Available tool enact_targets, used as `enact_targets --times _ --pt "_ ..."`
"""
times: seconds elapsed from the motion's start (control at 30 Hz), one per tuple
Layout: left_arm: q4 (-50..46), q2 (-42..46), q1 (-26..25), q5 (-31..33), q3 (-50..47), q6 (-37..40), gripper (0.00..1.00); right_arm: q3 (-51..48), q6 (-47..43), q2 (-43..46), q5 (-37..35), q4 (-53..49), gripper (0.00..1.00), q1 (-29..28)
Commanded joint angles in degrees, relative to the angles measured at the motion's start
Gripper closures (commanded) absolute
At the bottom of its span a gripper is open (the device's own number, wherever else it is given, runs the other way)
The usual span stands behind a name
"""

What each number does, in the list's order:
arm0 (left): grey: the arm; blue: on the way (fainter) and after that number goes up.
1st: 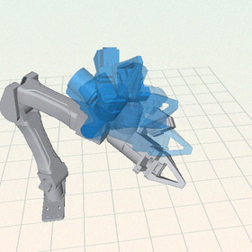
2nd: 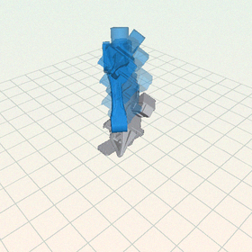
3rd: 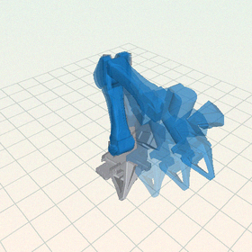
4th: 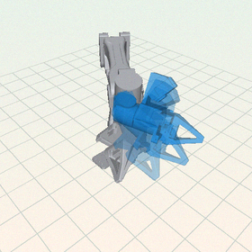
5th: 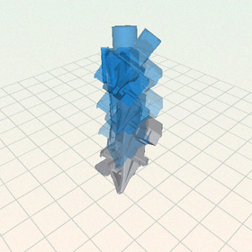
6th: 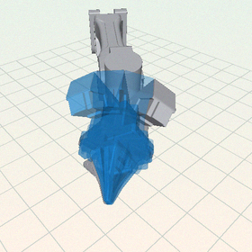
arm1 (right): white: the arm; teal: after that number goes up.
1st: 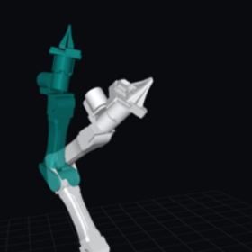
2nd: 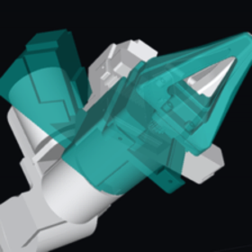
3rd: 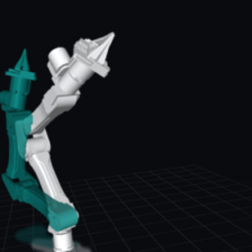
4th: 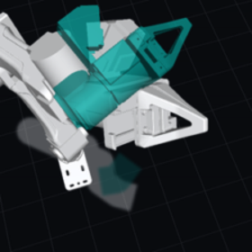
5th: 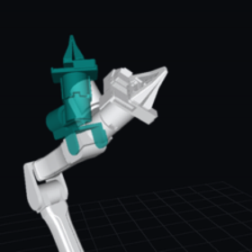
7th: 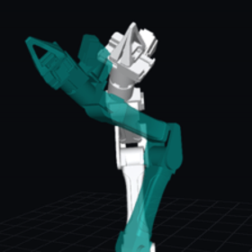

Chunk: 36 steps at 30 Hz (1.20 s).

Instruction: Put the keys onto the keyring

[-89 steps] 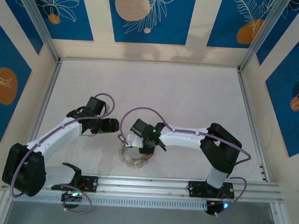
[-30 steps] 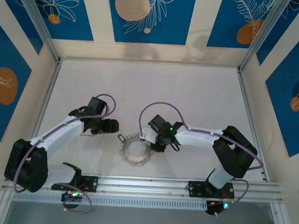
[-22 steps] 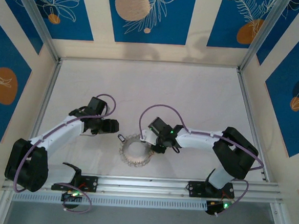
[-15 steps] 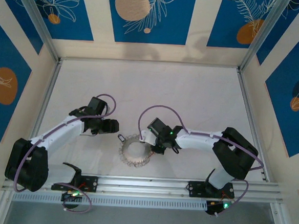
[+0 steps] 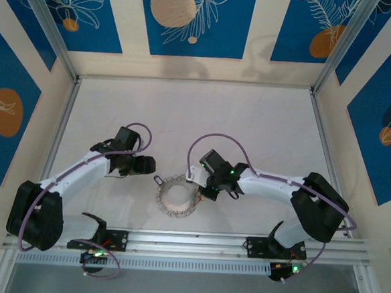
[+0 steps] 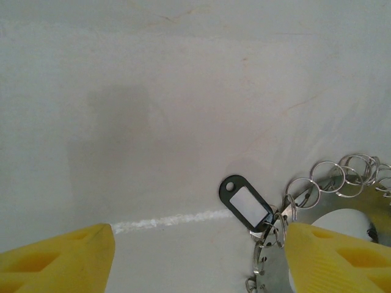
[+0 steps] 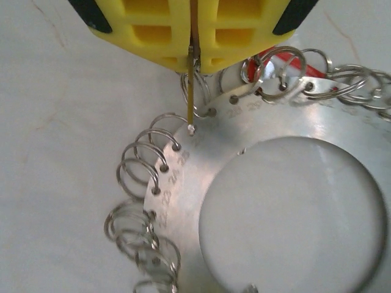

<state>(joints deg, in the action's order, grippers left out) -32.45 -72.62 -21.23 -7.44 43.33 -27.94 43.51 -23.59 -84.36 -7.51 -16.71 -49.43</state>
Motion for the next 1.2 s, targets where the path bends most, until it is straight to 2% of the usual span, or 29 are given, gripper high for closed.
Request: enact_targets --times 0.0,0.23,0.7,1.17 --pt "-1.21 -0.33 0.76 -1.26 1.05 1.40 0.27 -1.17 -0.29 3.22 5.63 0.19 1.00 1.10" --pt "-1.32 0.02 0.69 -3.51 2.57 1.40 0.27 -1.25 2.53 10.51 15.02 1.12 1.00 5.16" --pt "-2.47 2.65 0.73 -4.43 5.43 1.79 0.28 4.99 7.37 18.52 23.81 0.59 1.00 10.61" --pt "-4.16 3.79 2.26 -3.50 8.66 2.66 0.27 15.85 6.13 14.91 23.55 -3.40 1.00 15.96"
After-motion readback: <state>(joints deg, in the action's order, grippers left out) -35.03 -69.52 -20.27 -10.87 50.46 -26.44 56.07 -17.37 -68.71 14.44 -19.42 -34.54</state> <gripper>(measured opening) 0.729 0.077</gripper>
